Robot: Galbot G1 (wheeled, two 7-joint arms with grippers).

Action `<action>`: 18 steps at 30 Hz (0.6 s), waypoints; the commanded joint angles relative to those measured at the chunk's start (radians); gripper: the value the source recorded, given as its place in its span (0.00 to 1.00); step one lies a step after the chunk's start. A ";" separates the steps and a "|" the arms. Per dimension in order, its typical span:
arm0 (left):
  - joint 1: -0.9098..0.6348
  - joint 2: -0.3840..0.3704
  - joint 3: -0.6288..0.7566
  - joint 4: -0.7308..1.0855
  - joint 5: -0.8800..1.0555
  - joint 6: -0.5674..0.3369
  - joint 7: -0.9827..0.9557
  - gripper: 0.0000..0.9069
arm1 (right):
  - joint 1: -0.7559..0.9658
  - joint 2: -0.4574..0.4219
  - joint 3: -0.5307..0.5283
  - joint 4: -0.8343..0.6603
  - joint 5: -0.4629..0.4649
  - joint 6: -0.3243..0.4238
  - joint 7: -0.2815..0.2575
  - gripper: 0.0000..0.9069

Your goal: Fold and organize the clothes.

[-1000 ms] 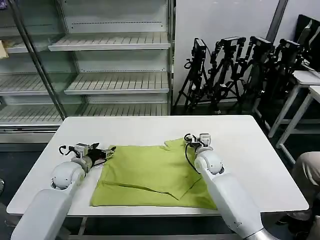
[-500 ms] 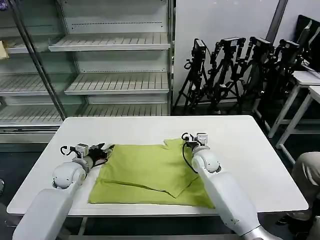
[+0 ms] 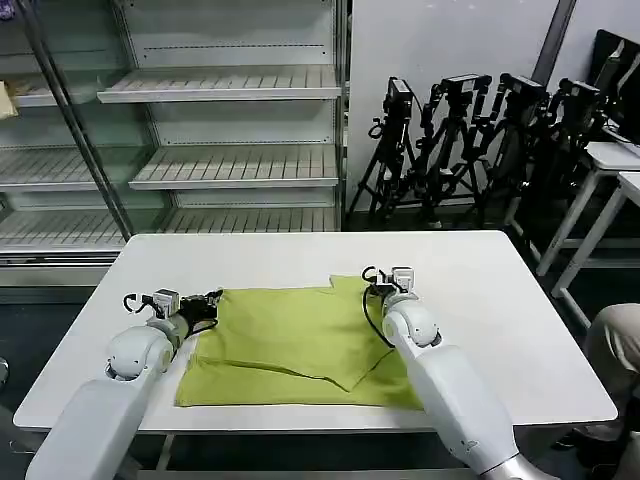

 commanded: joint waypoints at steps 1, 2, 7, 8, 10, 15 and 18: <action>0.000 0.001 -0.011 -0.034 -0.041 -0.001 -0.025 0.01 | -0.034 -0.012 0.013 0.090 -0.016 0.008 -0.017 0.00; 0.002 0.003 -0.014 -0.043 -0.051 0.000 -0.033 0.01 | -0.045 -0.016 0.014 0.112 -0.016 0.007 -0.016 0.00; 0.053 0.018 -0.029 -0.117 -0.075 0.000 -0.046 0.00 | -0.121 -0.045 0.038 0.245 -0.014 -0.004 -0.014 0.00; 0.066 0.020 -0.037 -0.130 -0.076 -0.001 -0.046 0.01 | -0.136 -0.049 0.043 0.271 -0.013 -0.004 -0.015 0.00; 0.101 0.024 -0.052 -0.153 -0.077 -0.004 -0.047 0.01 | -0.166 -0.065 0.055 0.309 -0.013 -0.003 -0.019 0.00; 0.156 0.026 -0.097 -0.213 -0.100 -0.024 -0.068 0.01 | -0.232 -0.086 0.079 0.389 -0.014 -0.002 -0.023 0.00; 0.195 0.032 -0.123 -0.262 -0.109 -0.025 -0.073 0.01 | -0.267 -0.097 0.093 0.428 -0.014 -0.001 -0.027 0.00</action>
